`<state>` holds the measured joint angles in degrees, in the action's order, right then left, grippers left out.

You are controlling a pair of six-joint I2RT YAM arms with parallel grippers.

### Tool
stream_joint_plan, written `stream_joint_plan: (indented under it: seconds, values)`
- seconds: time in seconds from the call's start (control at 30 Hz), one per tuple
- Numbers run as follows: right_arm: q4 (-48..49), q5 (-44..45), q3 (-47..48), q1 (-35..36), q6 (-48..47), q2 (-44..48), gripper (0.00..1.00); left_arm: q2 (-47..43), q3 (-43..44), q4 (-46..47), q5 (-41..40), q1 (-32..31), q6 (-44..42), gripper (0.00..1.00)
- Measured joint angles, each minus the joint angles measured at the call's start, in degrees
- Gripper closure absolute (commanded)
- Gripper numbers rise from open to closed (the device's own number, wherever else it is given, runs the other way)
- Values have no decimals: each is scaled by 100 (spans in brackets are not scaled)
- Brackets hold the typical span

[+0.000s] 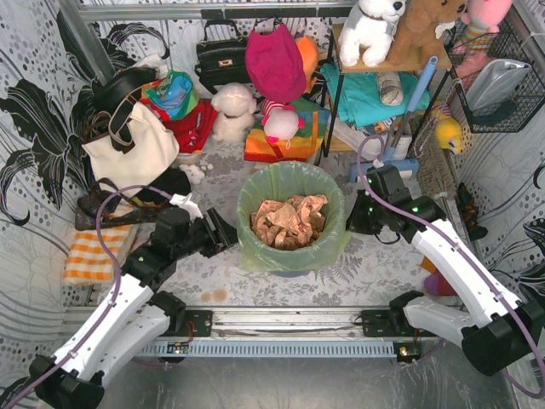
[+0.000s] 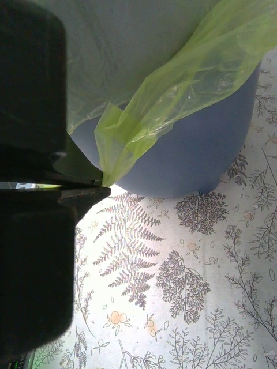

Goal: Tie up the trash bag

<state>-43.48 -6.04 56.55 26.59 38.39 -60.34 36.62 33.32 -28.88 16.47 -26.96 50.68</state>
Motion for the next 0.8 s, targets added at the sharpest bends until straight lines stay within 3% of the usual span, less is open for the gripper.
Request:
stream_joint_plan:
  seconds: [0.5, 0.57, 0.7, 0.8]
  values:
    - [393, -393, -28, 0, 17, -326, 100, 592, -872, 1362, 389, -11, 190, 34]
    - [435, -433, -61, 0, 17, -348, 100, 645, -1014, 1530, 407, -37, 243, 41]
    - [503, -511, -68, 0, 17, -380, 100, 715, -1095, 1768, 413, -125, 356, 74]
    - [522, -518, -81, 0, 17, -382, 100, 664, -1093, 1891, 321, -192, 426, 90]
